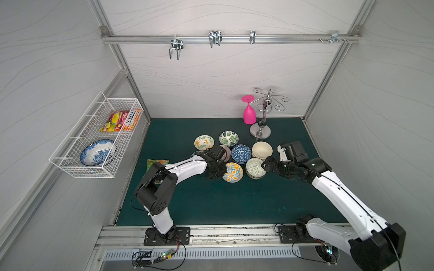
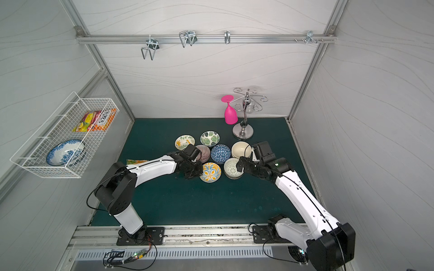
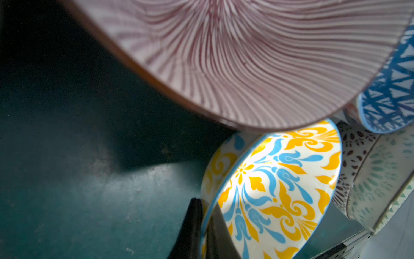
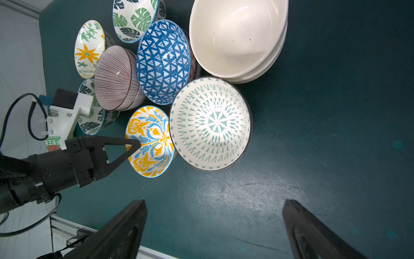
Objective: Stack the bowls
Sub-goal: Place the bowl at the center of the board, then pick up the bowl from the center of the board.
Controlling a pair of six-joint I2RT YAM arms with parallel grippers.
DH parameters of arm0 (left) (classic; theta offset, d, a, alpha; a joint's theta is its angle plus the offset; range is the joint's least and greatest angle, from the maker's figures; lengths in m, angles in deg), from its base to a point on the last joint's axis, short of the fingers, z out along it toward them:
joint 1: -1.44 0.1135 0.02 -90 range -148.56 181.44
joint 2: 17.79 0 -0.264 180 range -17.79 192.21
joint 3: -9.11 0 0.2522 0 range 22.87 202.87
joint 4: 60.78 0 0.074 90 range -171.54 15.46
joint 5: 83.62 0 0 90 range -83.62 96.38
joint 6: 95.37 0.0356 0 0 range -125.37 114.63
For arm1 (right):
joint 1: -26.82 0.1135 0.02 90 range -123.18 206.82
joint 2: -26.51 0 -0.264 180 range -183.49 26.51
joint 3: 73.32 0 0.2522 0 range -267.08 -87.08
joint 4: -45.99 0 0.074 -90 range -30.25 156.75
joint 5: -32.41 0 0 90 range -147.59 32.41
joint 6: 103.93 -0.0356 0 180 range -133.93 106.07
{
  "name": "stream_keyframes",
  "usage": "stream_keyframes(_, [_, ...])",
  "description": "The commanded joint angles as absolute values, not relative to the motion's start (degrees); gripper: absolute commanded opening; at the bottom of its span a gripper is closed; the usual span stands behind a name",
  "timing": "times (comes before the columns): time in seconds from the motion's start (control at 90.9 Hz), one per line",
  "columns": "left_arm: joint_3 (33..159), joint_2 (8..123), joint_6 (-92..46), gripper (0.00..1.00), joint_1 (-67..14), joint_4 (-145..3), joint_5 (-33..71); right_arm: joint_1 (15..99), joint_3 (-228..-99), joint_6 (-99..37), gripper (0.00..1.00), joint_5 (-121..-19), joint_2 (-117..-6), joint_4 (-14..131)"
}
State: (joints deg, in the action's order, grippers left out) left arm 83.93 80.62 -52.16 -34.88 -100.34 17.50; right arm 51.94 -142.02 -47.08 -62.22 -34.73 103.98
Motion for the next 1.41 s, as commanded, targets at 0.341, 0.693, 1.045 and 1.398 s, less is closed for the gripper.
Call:
stream_keyframes(0.341, [86.65, 77.33, -50.51, 0.47, -35.44, -101.85, 16.67, 51.60, -145.08, -46.29, 0.99, -60.96, -33.02, 106.94])
stream_keyframes(0.693, [89.33, 68.04, -44.05, 0.54, -30.83, -112.21, 11.29, 50.39, -144.56, -46.98, 0.99, -61.29, -30.63, 104.56])
stream_keyframes(1.045, [104.94, 76.72, -32.00, 0.62, -15.47, -122.00, 6.86, 50.37, -146.51, -46.85, 0.99, -63.64, -33.40, 102.52])
stream_keyframes(1.398, [119.61, 93.25, -29.14, 0.61, -10.40, -120.63, 6.82, 50.20, -148.71, -46.76, 0.99, -63.16, -36.57, 103.51])
